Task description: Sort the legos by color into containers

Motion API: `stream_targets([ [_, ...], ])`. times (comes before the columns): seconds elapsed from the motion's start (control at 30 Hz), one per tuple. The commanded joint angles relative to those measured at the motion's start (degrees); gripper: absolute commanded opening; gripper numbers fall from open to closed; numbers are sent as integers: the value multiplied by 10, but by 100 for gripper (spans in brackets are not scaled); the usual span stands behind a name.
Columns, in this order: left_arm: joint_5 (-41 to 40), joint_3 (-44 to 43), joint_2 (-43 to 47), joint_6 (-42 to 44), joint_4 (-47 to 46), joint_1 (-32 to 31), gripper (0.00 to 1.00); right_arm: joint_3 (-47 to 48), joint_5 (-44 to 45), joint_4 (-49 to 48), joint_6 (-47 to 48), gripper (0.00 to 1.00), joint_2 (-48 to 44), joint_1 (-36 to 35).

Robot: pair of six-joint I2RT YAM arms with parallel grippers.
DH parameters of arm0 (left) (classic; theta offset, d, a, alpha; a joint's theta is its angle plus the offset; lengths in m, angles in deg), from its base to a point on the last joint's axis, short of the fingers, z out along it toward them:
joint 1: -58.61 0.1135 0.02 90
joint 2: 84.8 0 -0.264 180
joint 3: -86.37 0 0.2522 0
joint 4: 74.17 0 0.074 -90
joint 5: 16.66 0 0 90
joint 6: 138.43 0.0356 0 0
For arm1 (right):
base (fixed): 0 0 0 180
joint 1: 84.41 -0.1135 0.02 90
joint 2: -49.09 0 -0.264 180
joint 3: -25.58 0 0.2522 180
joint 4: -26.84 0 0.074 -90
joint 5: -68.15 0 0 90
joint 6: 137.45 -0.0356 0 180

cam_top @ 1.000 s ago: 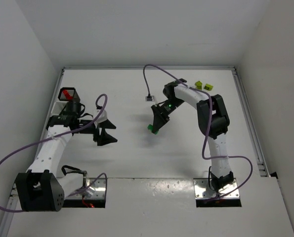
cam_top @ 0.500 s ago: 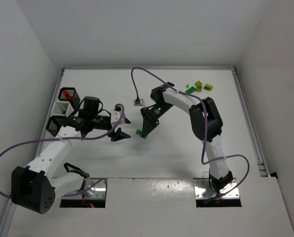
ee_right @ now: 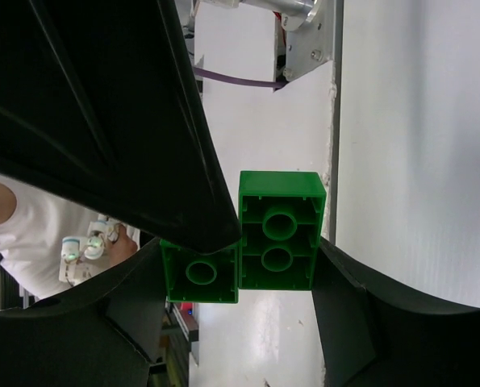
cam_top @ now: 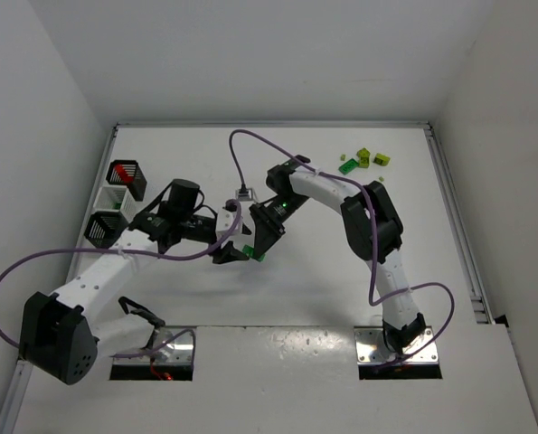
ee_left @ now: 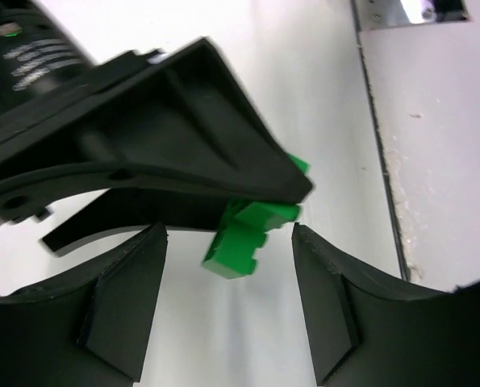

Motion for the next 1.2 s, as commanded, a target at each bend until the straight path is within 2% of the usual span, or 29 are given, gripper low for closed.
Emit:
stream_targets([
  [0.0,19,-19,2,65,59,-21,69,9,-26,34,7,36,-17,-2],
  [0.1,6,-19,2,80,72,-41,69,9,-26,34,7,36,-17,-2],
  [0.3,-1,-24,-4,96,72,-41,67,4,-26,34,7,35,-28,-12],
  [0.47,-12,-30,-15,102,72,-47,59,4,-26,34,7,34,-33,-18],
  [0.63,-17,-30,-15,102,72,-47,55,4,-26,34,2,34,-33,-24],
  [1.0,-17,-24,-15,108,72,-52,52,9,-31,34,-9,31,-38,-29],
  [1.17,-17,-19,-15,113,72,-52,57,9,-31,34,-9,30,-38,-29],
])
